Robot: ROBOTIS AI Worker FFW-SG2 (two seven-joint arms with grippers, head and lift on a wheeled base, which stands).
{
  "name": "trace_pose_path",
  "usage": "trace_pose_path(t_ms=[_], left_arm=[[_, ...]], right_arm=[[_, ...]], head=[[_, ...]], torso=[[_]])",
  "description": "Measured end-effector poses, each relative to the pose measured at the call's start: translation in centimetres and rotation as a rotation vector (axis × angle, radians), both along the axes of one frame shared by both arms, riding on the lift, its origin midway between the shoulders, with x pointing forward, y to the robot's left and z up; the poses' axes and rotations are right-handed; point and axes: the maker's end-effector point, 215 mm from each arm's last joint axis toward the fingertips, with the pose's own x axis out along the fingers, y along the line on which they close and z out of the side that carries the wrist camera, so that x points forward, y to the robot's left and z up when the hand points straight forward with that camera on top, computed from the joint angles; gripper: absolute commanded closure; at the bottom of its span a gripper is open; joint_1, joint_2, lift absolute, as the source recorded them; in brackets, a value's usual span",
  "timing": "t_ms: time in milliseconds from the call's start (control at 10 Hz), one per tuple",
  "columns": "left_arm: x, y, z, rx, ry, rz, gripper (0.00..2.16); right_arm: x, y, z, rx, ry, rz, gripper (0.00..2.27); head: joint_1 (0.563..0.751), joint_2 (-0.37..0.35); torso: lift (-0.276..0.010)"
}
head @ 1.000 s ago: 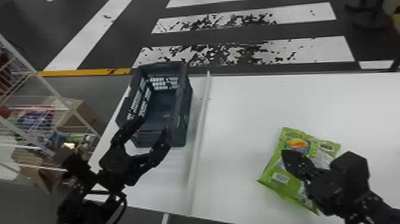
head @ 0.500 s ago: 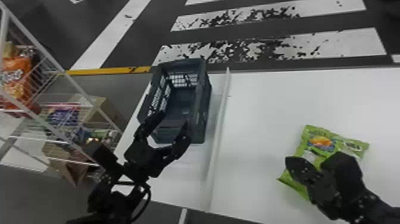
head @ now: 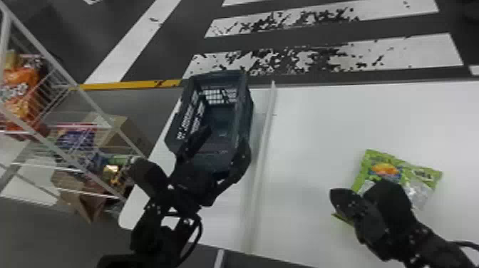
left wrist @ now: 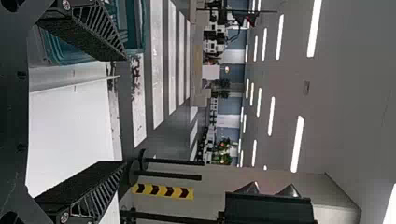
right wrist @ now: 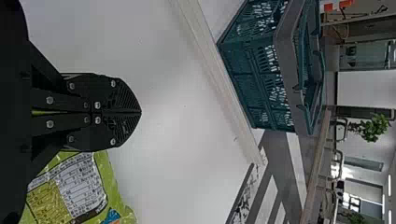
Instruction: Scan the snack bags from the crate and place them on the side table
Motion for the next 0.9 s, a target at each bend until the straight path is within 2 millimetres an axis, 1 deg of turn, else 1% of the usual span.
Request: trace_pose_path(t_ms=[100, 300, 500, 600, 900], left_arm=[[0.1, -1.0, -0.1, 0.007, 0.005, -0.014, 0.08], [0.0, -1.9, -0.5, 0.012, 0.016, -0.03, 0.08], [-0.1, -2.1, -0.9, 0.012, 0.026, -0.034, 0.08], [-0.2, -2.1, -1.0, 0.012, 0.029, -0.035, 0.08], [-0.2, -2.2, -1.1, 0.013, 0.031, -0.037, 0.08]], right_arm=[[0.2, 0.3, -0.3, -0.017, 0.002, 0.007, 2.24], [1.2, 0.2, -1.7, -0.061, 0.017, 0.013, 2.24], [3.0, -0.7, -2.8, -0.105, 0.031, 0.0, 2.24], [3.5, -1.2, -3.0, -0.121, 0.04, -0.005, 2.24], [3.9, -2.9, -3.7, -0.154, 0.047, -0.021, 2.24]], head=[[0.695, 0.338], [0.695, 0.323], [0.695, 0.3], [0.695, 0.295], [0.695, 0.266]], torso=[[-0.094], [-0.094], [-0.094], [-0.094], [-0.094]])
